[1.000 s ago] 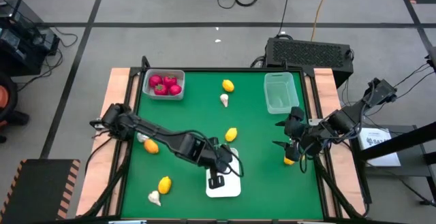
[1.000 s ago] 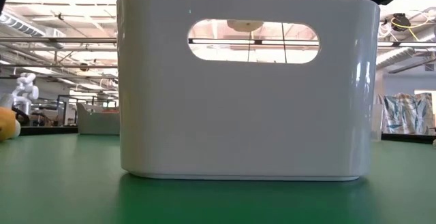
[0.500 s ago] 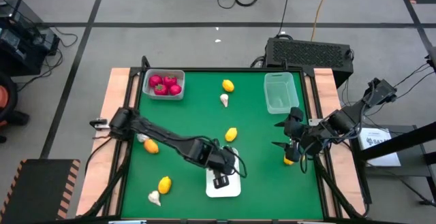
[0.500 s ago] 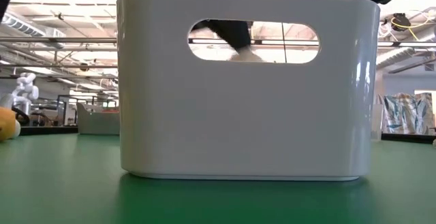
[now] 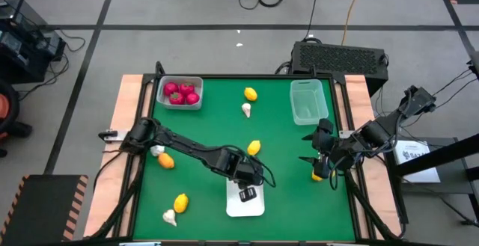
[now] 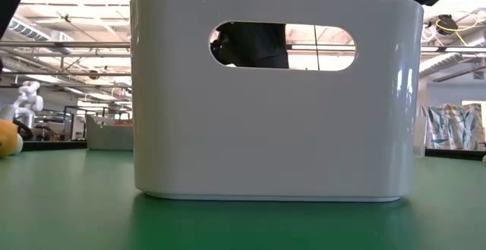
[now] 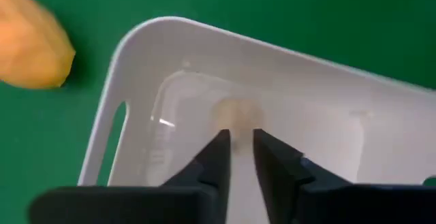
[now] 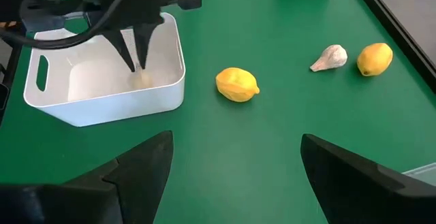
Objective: Sort produce into baskets
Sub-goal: Put the center garlic into the white bin, then put the bottom left garlic into the white bin
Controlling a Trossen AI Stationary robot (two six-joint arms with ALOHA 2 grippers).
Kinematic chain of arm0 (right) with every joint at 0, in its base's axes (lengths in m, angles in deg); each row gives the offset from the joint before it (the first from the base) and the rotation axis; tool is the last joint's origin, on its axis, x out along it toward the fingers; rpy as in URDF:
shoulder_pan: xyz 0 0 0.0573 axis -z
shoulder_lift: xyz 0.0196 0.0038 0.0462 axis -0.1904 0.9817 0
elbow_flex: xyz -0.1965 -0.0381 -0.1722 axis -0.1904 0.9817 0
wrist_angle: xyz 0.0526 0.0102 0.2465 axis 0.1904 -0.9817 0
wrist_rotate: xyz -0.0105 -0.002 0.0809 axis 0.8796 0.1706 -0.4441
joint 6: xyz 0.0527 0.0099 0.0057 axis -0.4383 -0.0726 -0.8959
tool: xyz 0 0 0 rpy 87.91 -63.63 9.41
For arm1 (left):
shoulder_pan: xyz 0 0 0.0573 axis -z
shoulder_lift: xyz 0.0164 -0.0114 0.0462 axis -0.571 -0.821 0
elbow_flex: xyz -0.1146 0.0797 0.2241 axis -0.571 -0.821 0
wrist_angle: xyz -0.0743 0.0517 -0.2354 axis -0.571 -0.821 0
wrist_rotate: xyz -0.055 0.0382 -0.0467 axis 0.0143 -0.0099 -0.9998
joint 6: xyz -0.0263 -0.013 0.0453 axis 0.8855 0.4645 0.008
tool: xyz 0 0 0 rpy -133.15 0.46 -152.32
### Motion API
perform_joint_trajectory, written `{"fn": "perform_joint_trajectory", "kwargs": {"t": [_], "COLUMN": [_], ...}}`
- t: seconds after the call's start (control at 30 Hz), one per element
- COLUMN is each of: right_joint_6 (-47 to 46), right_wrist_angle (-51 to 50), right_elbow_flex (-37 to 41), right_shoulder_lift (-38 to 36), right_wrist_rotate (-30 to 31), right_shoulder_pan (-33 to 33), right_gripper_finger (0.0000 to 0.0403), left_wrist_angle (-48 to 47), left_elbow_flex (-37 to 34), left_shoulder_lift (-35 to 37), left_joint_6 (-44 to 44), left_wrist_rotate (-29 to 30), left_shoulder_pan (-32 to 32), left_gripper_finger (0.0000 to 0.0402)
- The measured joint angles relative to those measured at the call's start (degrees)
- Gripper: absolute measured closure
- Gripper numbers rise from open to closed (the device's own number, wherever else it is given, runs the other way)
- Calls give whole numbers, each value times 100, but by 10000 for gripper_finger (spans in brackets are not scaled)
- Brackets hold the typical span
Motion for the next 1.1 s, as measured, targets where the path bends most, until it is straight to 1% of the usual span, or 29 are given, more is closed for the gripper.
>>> {"fn": "perform_joint_trajectory", "kwargs": {"t": [0.07,0.13,0.2,0.27,0.4,0.5,0.6,0.7,0.77,0.83,0.93,1.0,1.1], "right_joint_6": [17,16,-12,-22,-310,-415,-628,-991,-1246,-1368,-1337,-1330,-1360], "right_wrist_angle": [0,0,0,2,8,58,84,173,296,508,834,1052,1403], "right_elbow_flex": [0,0,0,0,0,0,2,2,2,2,2,2,2], "right_shoulder_lift": [0,0,0,0,-1,13,26,76,125,209,350,438,598], "right_wrist_rotate": [2,12,15,15,18,32,89,248,354,434,445,455,452], "right_shoulder_pan": [0,2,4,2,4,4,22,72,109,139,194,245,306], "right_gripper_finger": [90,90,90,90,90,90,90,90,90,90,90,90,90], "left_wrist_angle": [-29,-56,-70,-197,-1129,-1872,-2376,-2836,-3227,-3434,-3347,-3219,-3143], "left_elbow_flex": [0,20,69,170,274,275,289,286,286,219,-37,-227,-555], "left_shoulder_lift": [0,3,63,138,421,777,1105,1331,1439,1521,1700,1810,1992], "left_joint_6": [164,64,11,-42,-348,-503,-612,-605,-505,-177,349,701,1343], "left_wrist_rotate": [-72,-174,-198,-209,-380,-418,-213,268,446,308,-97,-233,-270], "left_shoulder_pan": [-56,-108,-163,-229,-304,-172,169,640,974,1252,1692,2043,2691], "left_gripper_finger": [303,283,270,266,266,266,266,265,265,265,265,265,265]}}
